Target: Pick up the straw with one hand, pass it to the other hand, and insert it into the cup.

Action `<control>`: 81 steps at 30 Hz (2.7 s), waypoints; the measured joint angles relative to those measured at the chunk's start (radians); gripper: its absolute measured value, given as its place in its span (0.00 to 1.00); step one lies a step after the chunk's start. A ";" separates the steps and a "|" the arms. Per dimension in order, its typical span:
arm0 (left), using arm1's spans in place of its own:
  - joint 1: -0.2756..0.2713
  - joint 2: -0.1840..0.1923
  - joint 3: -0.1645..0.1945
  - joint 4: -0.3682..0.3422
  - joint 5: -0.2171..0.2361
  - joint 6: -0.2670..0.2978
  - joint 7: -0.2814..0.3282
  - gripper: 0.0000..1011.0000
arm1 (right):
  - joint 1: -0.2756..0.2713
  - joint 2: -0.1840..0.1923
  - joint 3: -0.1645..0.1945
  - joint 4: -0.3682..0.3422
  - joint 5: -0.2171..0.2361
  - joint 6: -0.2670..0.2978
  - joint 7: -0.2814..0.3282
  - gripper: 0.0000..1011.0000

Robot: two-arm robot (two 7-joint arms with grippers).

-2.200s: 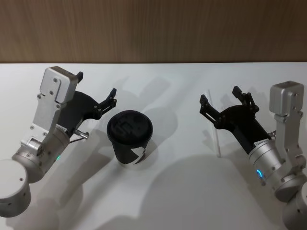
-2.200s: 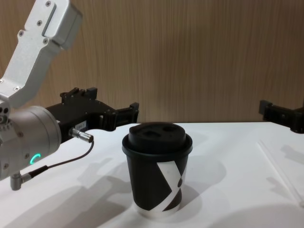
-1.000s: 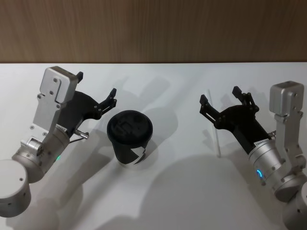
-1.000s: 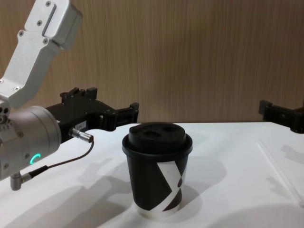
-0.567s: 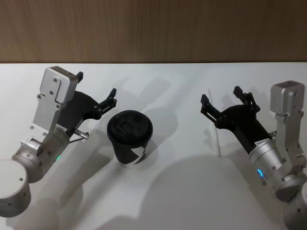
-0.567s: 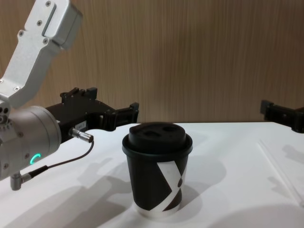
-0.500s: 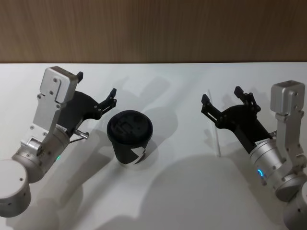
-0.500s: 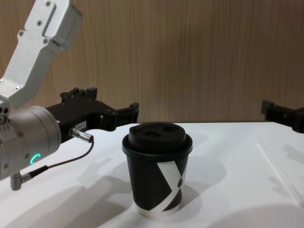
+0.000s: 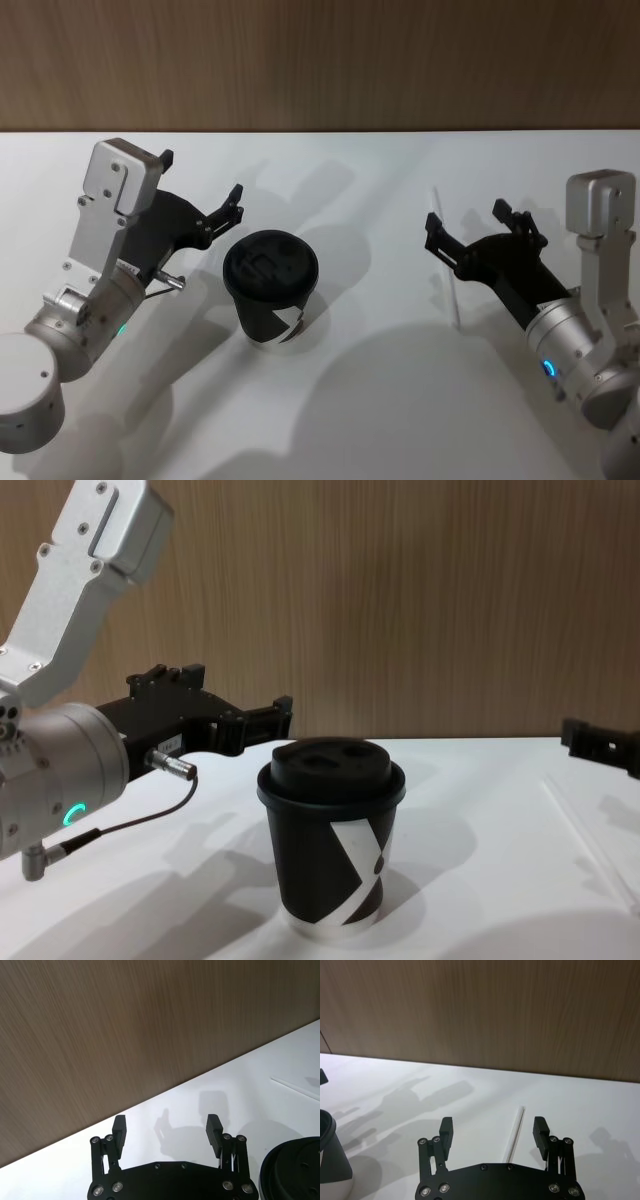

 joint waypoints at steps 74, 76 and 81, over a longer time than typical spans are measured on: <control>0.000 0.000 0.000 0.000 0.000 0.000 0.000 0.99 | -0.061 0.035 0.016 0.047 -0.060 0.090 0.098 0.99; 0.000 0.000 0.000 0.000 0.000 0.000 0.000 0.99 | -0.060 0.034 0.017 0.049 -0.062 0.090 0.100 0.99; 0.000 0.000 0.000 0.000 0.000 0.000 0.000 0.99 | -0.056 0.032 0.019 0.055 -0.068 0.092 0.104 0.99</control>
